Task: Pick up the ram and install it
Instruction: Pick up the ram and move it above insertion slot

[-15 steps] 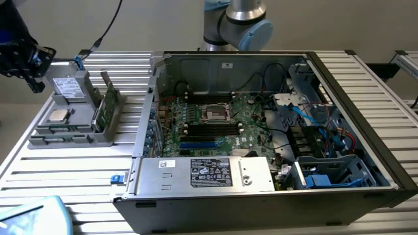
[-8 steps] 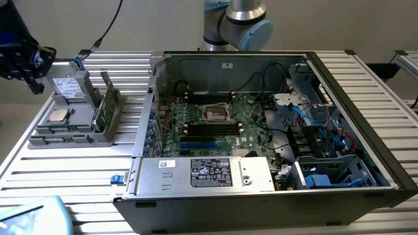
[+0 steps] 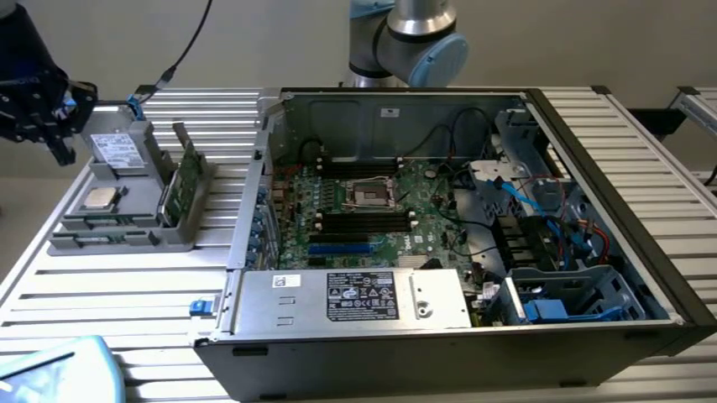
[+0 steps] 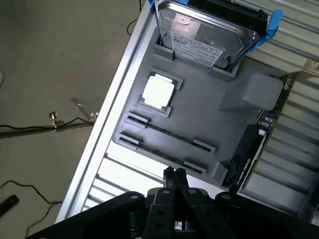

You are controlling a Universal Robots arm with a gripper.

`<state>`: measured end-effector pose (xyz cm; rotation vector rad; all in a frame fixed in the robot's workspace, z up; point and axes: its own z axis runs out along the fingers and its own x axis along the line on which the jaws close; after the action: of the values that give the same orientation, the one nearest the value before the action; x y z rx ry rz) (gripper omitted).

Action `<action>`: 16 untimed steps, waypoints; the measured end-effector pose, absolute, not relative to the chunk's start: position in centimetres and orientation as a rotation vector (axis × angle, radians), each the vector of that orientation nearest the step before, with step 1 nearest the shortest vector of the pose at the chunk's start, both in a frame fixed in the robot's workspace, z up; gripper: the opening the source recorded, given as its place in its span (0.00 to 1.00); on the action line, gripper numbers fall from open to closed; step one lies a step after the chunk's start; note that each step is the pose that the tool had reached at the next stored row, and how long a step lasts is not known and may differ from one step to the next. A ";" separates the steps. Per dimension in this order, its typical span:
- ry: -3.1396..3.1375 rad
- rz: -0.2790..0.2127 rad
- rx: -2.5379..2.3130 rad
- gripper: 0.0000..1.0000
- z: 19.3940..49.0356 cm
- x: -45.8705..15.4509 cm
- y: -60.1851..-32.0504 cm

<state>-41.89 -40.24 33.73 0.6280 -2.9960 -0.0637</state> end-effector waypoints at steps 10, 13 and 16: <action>-2.925 -0.052 0.896 0.11 33.2 -41.9 -40.2; -2.899 -0.048 0.977 0.11 33.0 -41.9 -40.2; -2.871 -0.044 1.056 0.11 32.8 -41.9 -40.2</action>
<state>-41.89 -40.24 32.80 1.0564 -2.8708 -0.0442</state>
